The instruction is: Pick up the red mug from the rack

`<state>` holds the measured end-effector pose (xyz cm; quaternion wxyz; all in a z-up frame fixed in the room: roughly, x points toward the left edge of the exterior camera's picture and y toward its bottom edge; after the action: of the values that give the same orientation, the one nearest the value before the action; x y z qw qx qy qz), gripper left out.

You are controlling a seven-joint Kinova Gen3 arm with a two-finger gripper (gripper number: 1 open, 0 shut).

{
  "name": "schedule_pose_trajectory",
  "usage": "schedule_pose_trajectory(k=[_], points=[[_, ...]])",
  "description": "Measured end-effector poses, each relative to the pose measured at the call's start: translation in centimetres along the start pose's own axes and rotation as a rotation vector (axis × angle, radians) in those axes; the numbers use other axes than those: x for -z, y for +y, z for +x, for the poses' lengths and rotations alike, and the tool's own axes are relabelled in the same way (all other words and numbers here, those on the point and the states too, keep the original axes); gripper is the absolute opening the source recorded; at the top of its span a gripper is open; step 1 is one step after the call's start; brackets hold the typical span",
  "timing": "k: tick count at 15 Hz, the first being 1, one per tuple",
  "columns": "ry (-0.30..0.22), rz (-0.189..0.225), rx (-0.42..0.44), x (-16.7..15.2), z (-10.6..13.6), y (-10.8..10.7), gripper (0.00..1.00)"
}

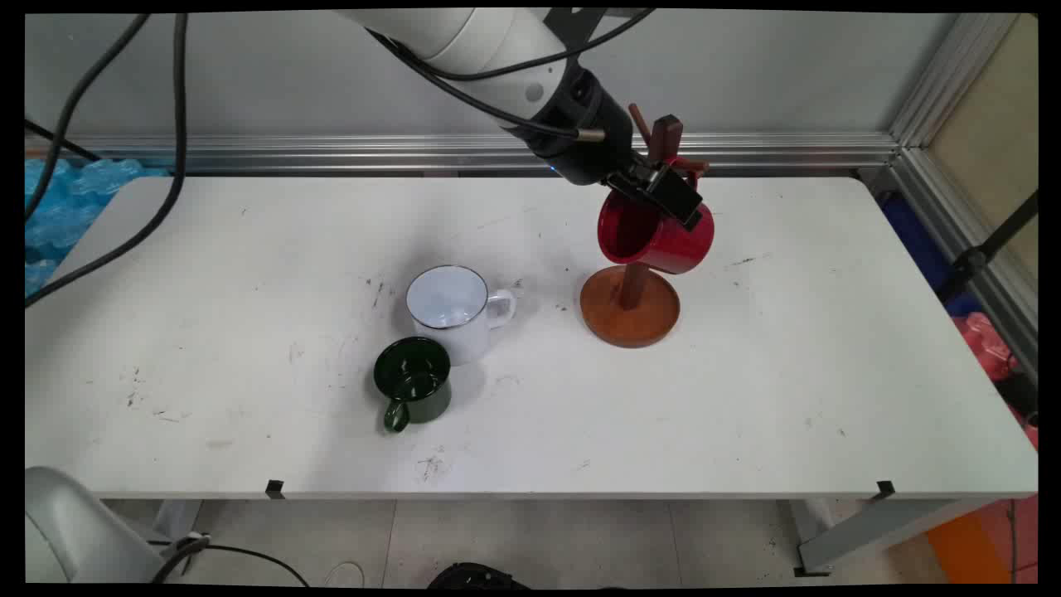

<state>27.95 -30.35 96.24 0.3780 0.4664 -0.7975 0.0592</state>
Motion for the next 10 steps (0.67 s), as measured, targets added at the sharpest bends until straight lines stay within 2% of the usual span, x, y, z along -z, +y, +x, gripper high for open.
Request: schedule_pose_trajectory(k=[5, 10], points=[[-0.005, -0.018, -0.067, 1.8, -0.3, 0.0, 1.0], [-0.024, -0.059, -0.169, 5.6, -1.4, 0.0, 1.0]])
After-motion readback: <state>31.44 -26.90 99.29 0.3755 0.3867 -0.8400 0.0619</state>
